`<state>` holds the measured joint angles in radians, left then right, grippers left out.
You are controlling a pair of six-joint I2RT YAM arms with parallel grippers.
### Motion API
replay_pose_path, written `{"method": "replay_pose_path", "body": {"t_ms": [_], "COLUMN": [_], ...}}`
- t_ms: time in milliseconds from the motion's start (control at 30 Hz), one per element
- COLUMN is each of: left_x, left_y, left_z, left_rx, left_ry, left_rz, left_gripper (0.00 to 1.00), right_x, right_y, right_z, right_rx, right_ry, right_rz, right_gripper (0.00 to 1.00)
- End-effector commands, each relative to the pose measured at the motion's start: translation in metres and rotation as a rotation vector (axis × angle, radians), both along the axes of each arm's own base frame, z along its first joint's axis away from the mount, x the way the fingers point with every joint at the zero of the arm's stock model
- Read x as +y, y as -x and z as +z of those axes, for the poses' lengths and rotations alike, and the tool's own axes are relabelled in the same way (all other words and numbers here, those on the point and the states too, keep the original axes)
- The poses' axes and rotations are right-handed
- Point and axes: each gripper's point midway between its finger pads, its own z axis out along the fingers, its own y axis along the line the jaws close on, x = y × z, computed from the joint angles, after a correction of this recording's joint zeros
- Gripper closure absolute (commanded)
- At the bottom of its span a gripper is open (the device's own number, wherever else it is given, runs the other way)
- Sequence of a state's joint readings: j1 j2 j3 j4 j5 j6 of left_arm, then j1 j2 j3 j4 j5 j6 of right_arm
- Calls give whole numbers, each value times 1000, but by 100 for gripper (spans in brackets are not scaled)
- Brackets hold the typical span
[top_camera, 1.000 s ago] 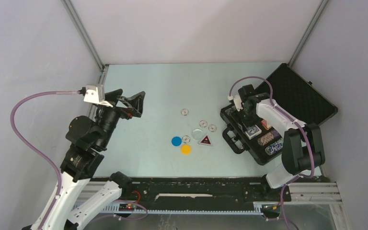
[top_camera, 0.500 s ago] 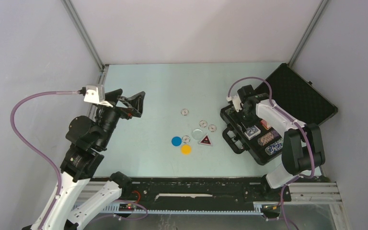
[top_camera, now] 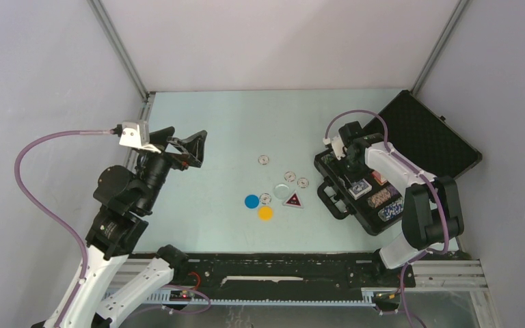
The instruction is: Pack up texas hold em set
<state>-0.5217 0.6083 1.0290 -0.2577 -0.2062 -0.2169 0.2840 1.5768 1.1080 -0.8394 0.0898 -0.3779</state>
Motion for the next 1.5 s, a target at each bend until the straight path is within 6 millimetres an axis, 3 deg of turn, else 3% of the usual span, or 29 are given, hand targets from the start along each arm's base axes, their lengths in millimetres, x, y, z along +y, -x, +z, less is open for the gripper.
{"method": "replay_pose_path", "body": {"t_ms": [0, 33, 67, 200, 333, 400, 467, 567, 700, 767, 900, 1033, 1367, 1467], "left_x": [-2, -2, -2, -1, -1, 0, -2, -4, -3, -4, -4, -4, -1, -1], "left_y": [-1, 0, 1, 0, 0, -1, 0, 1, -1, 0, -2, 0, 2, 3], "left_z": [0, 1, 1, 1, 0, 0, 1, 2, 0, 0, -1, 0, 3, 3], "left_rx": [-19, -21, -23, -21, -22, -19, -18, -22, -15, -15, -10, -17, -25, -27], "left_ry": [-14, -12, -11, -12, -12, -15, -11, -5, -7, -5, -8, -5, -1, 1], "left_rz": [-5, -8, -9, -1, -5, 4, -6, -22, -11, -18, -14, -16, -8, -12], "left_gripper": [0, 0, 0, 0, 0, 0, 0, 0, 0, 0, 0, 0, 0, 0], "right_x": [15, 14, 14, 9, 9, 6, -6, -4, -17, -10, -9, -15, -21, -22], "right_y": [-13, -13, -12, -10, -10, -14, -11, 0, 22, 27, 28, 29, 21, 24], "right_z": [14, 16, 17, 24, 47, 61, 74, 77, 63, 54, 42, 27, 7, -5], "right_rx": [-92, -96, -96, -125, -227, -323, -406, -421, -541, -530, -509, -486, -500, -483], "right_ry": [-65, -64, -61, -23, -23, -49, -95, -292, -468, -554, -557, -497, -462, -441], "right_rz": [-15, -23, -27, -65, -173, -326, -600, -894, -1284, -1343, -1396, -1443, -1476, -1493], "right_gripper": [13, 2, 1, 0, 1, 3, 1, 0, 0, 4, 14, 33, 53, 55]}}
